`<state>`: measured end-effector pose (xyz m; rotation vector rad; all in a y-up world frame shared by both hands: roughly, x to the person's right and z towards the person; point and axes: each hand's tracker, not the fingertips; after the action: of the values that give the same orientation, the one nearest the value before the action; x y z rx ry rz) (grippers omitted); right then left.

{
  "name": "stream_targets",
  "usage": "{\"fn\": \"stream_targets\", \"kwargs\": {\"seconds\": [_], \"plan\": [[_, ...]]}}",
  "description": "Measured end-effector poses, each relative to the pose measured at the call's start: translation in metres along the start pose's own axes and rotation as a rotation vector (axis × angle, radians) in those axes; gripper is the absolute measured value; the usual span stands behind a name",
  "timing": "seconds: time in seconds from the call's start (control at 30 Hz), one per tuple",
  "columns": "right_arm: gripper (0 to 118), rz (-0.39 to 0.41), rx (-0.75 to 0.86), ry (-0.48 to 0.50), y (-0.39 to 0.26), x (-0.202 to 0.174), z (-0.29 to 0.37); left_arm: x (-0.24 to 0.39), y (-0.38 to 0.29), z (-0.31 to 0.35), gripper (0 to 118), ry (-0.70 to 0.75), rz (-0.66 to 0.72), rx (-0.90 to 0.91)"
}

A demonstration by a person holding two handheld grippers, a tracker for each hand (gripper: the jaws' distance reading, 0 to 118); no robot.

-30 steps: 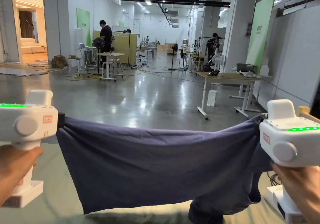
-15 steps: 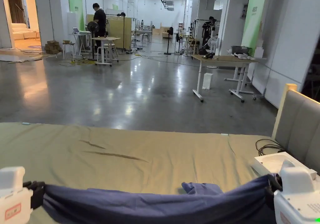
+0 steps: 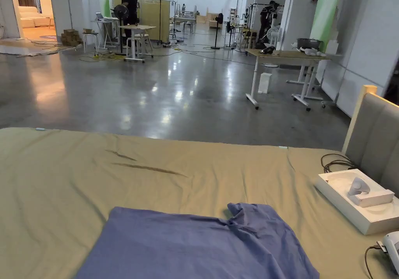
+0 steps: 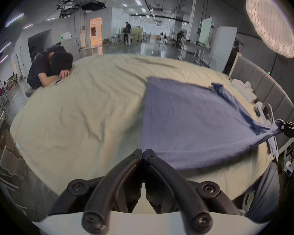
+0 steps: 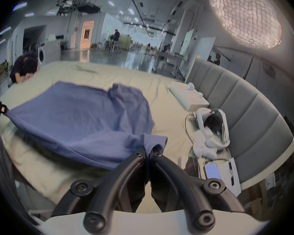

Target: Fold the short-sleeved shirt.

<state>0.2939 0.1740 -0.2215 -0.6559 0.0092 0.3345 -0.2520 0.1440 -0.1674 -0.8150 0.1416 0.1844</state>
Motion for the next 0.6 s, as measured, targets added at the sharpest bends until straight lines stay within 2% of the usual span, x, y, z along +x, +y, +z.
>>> {"fn": "stream_targets", "kwargs": {"seconds": [0.13, 0.2, 0.5, 0.53, 0.57, 0.6], "plan": [[3, 0.014, -0.122, 0.011, -0.027, -0.007, -0.022, -0.017, -0.014, -0.031, 4, -0.006, -0.034, -0.084], [3, 0.009, -0.152, 0.004, -0.037, -0.008, -0.032, -0.006, -0.018, -0.031, 4, -0.005, -0.036, -0.099], [6, 0.001, -0.187, -0.002, -0.036, -0.015, -0.043, -0.014, -0.010, -0.053, 4, -0.009, -0.024, -0.193], [11, -0.009, -0.174, -0.005, -0.030, -0.015, -0.040, -0.013, -0.006, -0.052, 6, -0.008, -0.024, -0.191], [21, -0.028, -0.160, -0.005, -0.024, -0.014, -0.038, -0.011, -0.003, -0.051, 10, -0.006, -0.024, -0.190], [37, -0.049, -0.136, -0.002, -0.017, -0.013, -0.034, -0.010, 0.001, -0.049, 17, -0.003, -0.023, -0.187]]}}
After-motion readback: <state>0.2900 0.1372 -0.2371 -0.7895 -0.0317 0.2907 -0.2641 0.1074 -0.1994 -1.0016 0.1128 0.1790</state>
